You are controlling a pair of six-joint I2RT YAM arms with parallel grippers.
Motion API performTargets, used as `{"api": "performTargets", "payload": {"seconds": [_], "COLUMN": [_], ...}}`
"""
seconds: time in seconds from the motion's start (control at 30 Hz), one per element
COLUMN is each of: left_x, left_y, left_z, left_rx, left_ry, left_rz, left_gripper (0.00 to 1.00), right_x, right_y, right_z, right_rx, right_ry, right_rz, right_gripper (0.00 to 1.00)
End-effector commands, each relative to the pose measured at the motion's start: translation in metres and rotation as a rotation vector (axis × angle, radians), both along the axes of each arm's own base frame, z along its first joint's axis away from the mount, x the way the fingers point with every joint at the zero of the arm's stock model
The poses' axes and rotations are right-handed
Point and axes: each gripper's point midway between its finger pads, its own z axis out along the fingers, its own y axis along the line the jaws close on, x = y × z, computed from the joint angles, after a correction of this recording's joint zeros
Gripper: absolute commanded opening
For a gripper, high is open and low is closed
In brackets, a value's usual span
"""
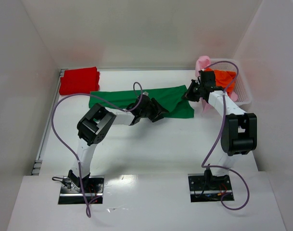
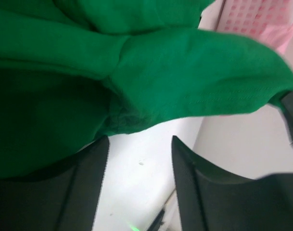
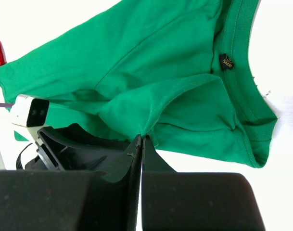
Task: Fold and stack the t-shirts
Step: Fold the other side of the tshirt into a rectangle
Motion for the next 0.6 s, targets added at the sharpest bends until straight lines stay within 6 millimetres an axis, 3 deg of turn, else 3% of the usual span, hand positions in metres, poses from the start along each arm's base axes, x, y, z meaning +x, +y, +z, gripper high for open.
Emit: {"api": "performTargets", "payload": {"seconds": [0.0, 0.43, 0.57], "left_x": [0.014, 0.017, 0.015], "left_y": [-0.002, -0.003, 0.002], "left_z": [0.01, 0.02, 0.004], "left_rx": [-0.056, -0.082, -0.042], "left_ry": [-0.022, -0.036, 0.006], "left_rz": [0.063, 0.075, 0.094], "left_gripper": [0.6, 0.39, 0.39], "right_x": [0.008, 0.006, 0.006], "right_y": [0.005, 0.005, 0.005], "right_z": [0.037, 0.031, 0.031], "right_rx": [0.007, 0.007, 0.007], "right_ry": [-0.108, -0.099, -0.099], "right_rz": [0.022, 0.022, 0.022], "right_gripper": [0.0, 0.01, 0.01]}}
